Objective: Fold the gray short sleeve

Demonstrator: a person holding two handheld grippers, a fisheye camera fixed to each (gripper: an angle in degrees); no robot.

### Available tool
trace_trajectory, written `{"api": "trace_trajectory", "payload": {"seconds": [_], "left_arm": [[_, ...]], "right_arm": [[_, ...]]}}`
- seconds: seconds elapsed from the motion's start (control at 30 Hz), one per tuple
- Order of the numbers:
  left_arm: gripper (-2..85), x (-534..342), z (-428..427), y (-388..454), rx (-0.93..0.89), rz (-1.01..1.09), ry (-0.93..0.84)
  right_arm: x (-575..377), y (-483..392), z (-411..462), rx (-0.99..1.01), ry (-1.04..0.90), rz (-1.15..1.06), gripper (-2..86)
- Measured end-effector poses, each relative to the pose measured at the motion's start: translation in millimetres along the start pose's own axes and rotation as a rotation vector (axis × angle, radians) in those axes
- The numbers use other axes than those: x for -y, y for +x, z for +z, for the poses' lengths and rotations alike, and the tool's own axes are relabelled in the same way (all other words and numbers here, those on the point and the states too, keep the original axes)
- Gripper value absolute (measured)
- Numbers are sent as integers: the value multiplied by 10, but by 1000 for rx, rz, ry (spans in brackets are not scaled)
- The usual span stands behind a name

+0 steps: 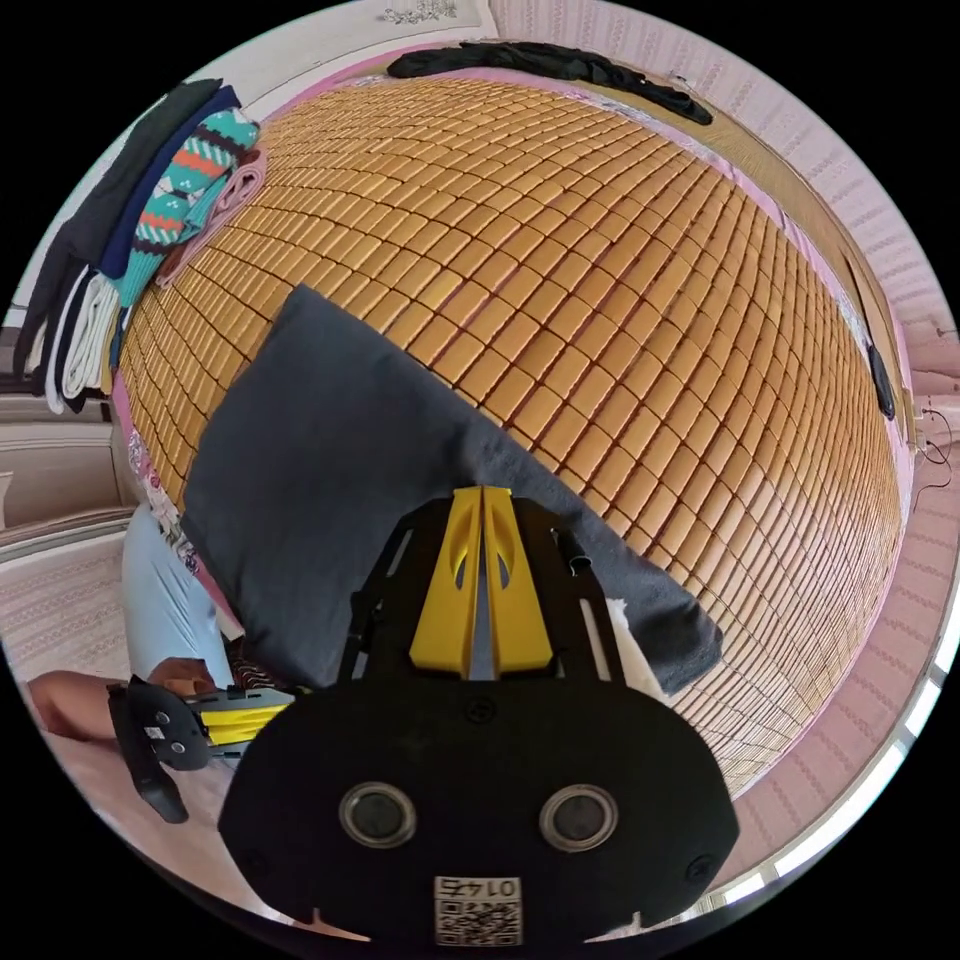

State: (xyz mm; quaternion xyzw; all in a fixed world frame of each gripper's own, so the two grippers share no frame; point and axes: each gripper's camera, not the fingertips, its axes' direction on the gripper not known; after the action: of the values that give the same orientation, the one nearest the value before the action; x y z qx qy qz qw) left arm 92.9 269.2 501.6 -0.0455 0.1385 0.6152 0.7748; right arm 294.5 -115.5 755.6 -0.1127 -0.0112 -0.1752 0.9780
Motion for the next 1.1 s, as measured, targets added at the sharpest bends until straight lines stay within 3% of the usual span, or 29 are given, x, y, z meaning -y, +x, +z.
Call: {"api": "trace_trajectory", "payload": {"seconds": [0.23,0.37,0.5,0.6,0.83,1.1], "left_arm": [[1,-110,83,130,27,9,36],[63,-100,-114,348,53,64,168],[121,66,-117,536,26,82,203],[138,247,-69,699,18,122,200],[149,766,158,1034,24,235,114],[180,1228,484,1274,9,322,36]], "right_arm": [[-266,375,-36,53,44,67,-6],[-1490,837,-412,120,267,227,20],[-2862,1174,-173,72,166,454,83],[-3543,1295,69,180,147,565,92],[-4027,1680,281,335,243,637,60],[-4464,2149,149,545,351,573,13]]}}
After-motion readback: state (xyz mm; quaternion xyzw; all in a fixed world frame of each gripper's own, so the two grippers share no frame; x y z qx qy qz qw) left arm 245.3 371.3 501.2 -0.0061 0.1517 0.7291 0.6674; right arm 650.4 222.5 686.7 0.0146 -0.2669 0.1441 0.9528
